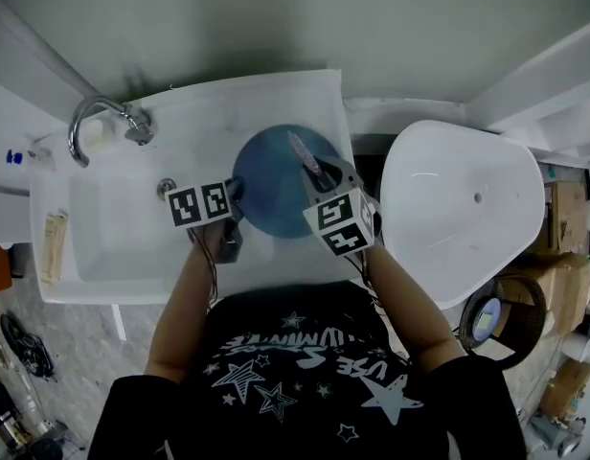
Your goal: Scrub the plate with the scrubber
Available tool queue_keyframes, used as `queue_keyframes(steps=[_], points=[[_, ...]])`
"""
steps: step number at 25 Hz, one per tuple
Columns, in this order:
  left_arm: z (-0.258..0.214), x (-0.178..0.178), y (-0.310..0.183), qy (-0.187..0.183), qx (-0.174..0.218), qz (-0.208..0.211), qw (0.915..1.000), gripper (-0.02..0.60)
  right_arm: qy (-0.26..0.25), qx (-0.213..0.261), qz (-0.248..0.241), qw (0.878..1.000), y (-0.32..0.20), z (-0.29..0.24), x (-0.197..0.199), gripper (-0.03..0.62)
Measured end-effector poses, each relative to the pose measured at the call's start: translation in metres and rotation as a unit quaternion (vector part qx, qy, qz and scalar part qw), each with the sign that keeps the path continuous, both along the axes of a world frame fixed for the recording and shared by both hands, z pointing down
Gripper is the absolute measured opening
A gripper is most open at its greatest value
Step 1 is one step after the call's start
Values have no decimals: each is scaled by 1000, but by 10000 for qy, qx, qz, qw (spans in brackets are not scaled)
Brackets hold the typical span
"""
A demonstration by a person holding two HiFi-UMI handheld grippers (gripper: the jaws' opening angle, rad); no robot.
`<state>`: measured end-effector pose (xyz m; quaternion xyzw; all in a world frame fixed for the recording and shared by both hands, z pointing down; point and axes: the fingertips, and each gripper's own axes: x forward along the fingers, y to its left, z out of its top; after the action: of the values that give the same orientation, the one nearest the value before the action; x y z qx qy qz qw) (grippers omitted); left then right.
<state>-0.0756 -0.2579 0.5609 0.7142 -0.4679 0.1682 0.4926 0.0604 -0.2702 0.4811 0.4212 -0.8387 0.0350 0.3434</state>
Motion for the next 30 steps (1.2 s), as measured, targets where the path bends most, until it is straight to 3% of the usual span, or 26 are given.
queue_keyframes(steps=[3,7,12,18,22,25,30], points=[[-11,5,-1,237,47,-51,9997,26,946,252,-91,9952,-8,1,1,83],[-28,12,-1,315,234,8,9992,26,1951,753,-94,9778,-24,-2,-4,81],[-40,20,1,302,309,179,9989,26,2641,1327,-880,9513,-25,-3,-36,83],[-44,14,1,292,316,188,9989,26,3304,1508,-1776,9146,-11,7,-56,86],[-47,10,-3,258,368,116,9989,26,3680,1346,-2359,8893,1,21,-60,86],[-49,9,-8,112,416,206,9989,26,3686,1270,-2690,8807,11,25,-65,86],[-46,5,-14,281,347,62,9990,26,3726,1095,-3160,8656,27,26,-74,86]])
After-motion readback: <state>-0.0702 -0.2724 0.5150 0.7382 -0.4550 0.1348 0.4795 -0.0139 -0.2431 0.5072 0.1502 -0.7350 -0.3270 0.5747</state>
